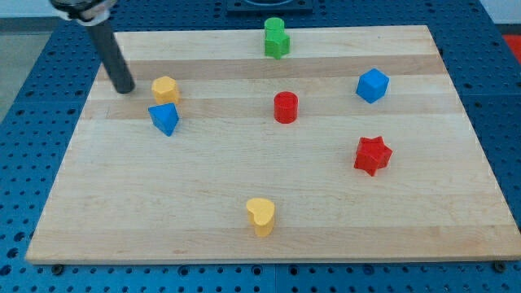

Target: Push the yellow hexagon to the top right corner

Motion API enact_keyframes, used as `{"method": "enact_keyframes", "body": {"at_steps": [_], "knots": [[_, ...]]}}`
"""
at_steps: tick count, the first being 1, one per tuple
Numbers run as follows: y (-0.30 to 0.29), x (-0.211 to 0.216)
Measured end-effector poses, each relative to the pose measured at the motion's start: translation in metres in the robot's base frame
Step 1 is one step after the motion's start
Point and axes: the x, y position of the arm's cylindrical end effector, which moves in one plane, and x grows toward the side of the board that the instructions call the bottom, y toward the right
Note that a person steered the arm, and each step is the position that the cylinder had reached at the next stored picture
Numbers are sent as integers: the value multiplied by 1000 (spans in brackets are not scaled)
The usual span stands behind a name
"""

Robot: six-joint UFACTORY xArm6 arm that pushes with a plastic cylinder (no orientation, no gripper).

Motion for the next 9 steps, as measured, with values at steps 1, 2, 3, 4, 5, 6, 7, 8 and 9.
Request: {"method": "enact_keyframes", "body": {"at_steps": [1,2,3,4,5,6,7,8,9], "knots": [[43,7],[30,12],[24,25],[54,26],[107,26],[151,26],[176,21],[158,20],[143,9]]}}
